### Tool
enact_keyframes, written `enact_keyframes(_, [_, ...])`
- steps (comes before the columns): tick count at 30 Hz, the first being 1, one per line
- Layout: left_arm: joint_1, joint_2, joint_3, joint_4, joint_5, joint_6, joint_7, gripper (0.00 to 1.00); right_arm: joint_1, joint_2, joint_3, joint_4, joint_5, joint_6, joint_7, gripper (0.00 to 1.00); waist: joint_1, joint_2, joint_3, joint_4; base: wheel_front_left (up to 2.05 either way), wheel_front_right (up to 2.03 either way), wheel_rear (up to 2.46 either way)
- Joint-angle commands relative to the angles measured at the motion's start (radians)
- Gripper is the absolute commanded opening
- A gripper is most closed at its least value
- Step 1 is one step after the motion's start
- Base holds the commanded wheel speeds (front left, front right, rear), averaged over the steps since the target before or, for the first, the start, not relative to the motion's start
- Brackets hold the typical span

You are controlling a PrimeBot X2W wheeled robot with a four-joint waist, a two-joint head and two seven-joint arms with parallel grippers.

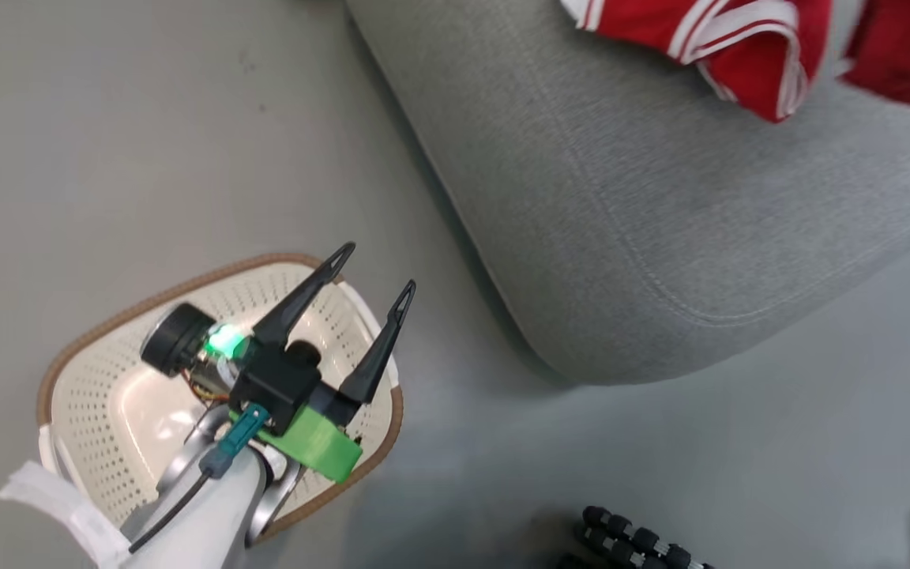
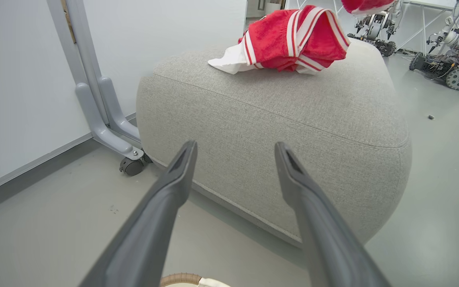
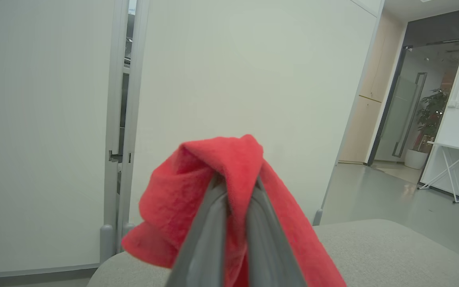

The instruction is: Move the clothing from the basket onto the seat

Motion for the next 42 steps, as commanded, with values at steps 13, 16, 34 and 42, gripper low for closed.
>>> enact_keyframes(13, [-0.11, 0.012, -0.037, -0.003, -0.005, -0.003, 0.0, 1.0, -0.219, 0.017, -0.033, 0.353, 0.127, 0.0, -0.003, 0.0, -0.0002, -0.0001, 0.259, 0.245, 0.0, 0.0, 0.0])
enact_keyframes(16, [-0.112, 0.004, -0.055, 0.005, -0.01, -0.003, 0.0, 1.0, -0.21, 0.028, -0.044, 0.389, 0.102, 0.0, -0.003, 1.0, -0.0002, -0.0001, 0.246, 0.261, 0.0, 0.0, 0.0])
enact_keyframes(34, [0.063, -0.118, 0.015, 0.061, -0.082, 0.0, 0.0, 1.0, 0.14, 0.208, -0.094, 0.312, -0.076, 0.0, -0.003, 1.0, -0.0002, -0.0001, -0.136, 0.25, 0.0, 0.0, 0.0])
enact_keyframes(42, [0.173, -0.202, 0.135, 0.101, -0.085, 0.037, 0.0, 1.0, 0.374, 0.221, -0.01, 0.281, -0.094, 0.0, -0.003, 1.0, -0.0002, -0.0001, -0.31, 0.319, 0.0, 0.0, 0.0])
